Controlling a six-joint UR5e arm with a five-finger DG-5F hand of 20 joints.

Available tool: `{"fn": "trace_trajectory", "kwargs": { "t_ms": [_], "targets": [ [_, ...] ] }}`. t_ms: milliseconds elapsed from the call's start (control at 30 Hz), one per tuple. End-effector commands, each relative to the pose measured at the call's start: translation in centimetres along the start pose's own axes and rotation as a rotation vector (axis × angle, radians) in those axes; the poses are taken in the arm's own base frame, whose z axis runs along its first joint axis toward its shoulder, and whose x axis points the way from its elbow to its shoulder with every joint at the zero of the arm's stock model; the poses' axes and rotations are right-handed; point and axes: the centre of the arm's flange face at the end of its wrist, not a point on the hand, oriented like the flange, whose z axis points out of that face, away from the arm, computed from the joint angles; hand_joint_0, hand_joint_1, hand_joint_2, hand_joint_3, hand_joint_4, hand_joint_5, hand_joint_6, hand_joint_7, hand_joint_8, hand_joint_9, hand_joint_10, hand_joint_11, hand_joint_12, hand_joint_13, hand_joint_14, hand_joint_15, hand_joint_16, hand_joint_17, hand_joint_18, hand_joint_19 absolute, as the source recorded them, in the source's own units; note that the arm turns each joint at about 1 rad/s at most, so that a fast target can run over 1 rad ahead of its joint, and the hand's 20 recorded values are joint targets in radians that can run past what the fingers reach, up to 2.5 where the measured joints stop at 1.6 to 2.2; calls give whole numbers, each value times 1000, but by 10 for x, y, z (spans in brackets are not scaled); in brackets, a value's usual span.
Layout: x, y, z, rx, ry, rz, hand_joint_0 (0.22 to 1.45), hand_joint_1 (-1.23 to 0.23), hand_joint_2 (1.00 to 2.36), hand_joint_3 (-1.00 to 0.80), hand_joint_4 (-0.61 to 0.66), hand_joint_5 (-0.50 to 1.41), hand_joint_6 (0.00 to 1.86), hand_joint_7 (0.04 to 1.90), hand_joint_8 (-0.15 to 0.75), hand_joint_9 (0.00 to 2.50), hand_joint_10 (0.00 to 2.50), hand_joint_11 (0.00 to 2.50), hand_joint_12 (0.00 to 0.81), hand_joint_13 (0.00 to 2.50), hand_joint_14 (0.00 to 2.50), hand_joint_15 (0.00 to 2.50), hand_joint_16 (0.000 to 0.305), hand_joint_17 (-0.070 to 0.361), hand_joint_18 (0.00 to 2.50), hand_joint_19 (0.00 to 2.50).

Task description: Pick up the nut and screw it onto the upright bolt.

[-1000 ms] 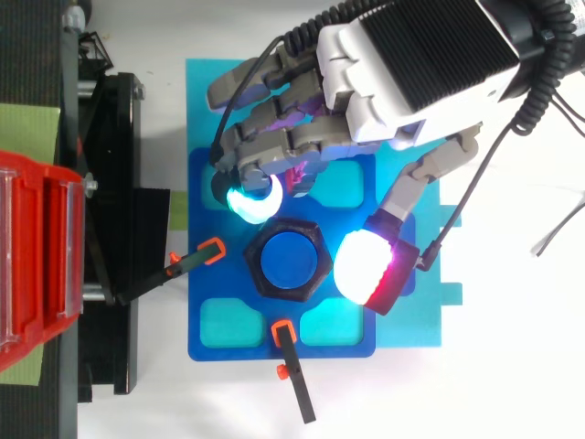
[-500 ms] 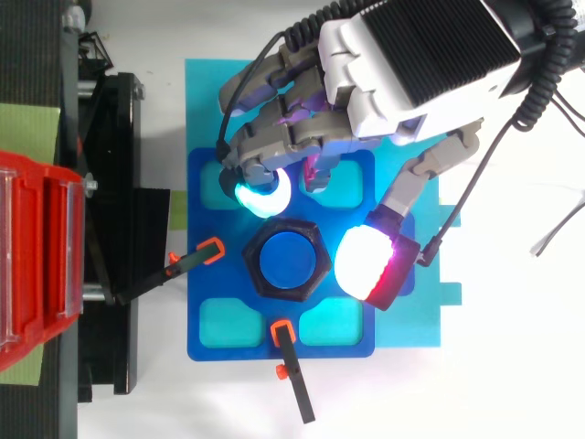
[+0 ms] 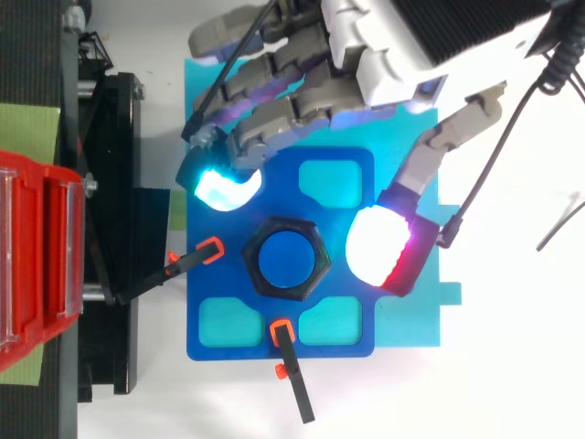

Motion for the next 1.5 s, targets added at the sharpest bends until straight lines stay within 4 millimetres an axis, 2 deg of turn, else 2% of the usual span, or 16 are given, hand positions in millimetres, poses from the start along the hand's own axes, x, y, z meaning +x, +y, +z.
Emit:
{"fn": "trace_trajectory", "kwargs": {
  "t_ms": [0, 433, 733, 833, 967, 1033, 1233, 1467],
  "targets": [
    [-13, 2, -8, 26, 58, -11, 462, -348, 1000, -500, 147, -180, 502, 668, 263, 835, 0, 0, 353, 462, 0, 0, 54, 120, 114, 0],
    [-35, 12, -27, 96, 118, -47, 462, -361, 1000, -500, 155, -189, 502, 679, 262, 746, 0, 0, 356, 339, 0, 0, 53, 119, 0, 0],
    [-75, 32, -46, 177, 150, -77, 471, -381, 1000, -500, 159, -190, 502, 691, 260, 679, 0, 0, 358, 288, 0, 0, 53, 119, 0, 0],
    [-90, 44, -60, 221, 174, -57, 481, -390, 1000, -500, 162, -190, 502, 696, 258, 677, 0, 0, 356, 284, 0, 0, 52, 118, 0, 0],
    [-95, 60, -76, 268, 185, -41, 496, -409, 1000, -500, 172, -187, 502, 705, 265, 687, 0, 0, 357, 289, 0, 0, 51, 116, 0, 0],
    [-102, 85, -99, 333, 149, -35, 500, -415, 1000, -500, 173, -186, 502, 708, 268, 692, 0, 0, 358, 293, 0, 0, 51, 115, 0, 0],
    [-110, 113, -128, 409, 45, 102, 506, -420, 1000, -500, 170, -183, 502, 721, 267, 709, 1, 0, 353, 296, 0, 0, 48, 107, 0, 0],
    [-120, 127, -135, 477, -53, 327, 511, -417, 1000, -500, 147, -202, 502, 719, 244, 547, 0, 0, 345, 141, 0, 0, 46, 105, 0, 0]
  ]
}}
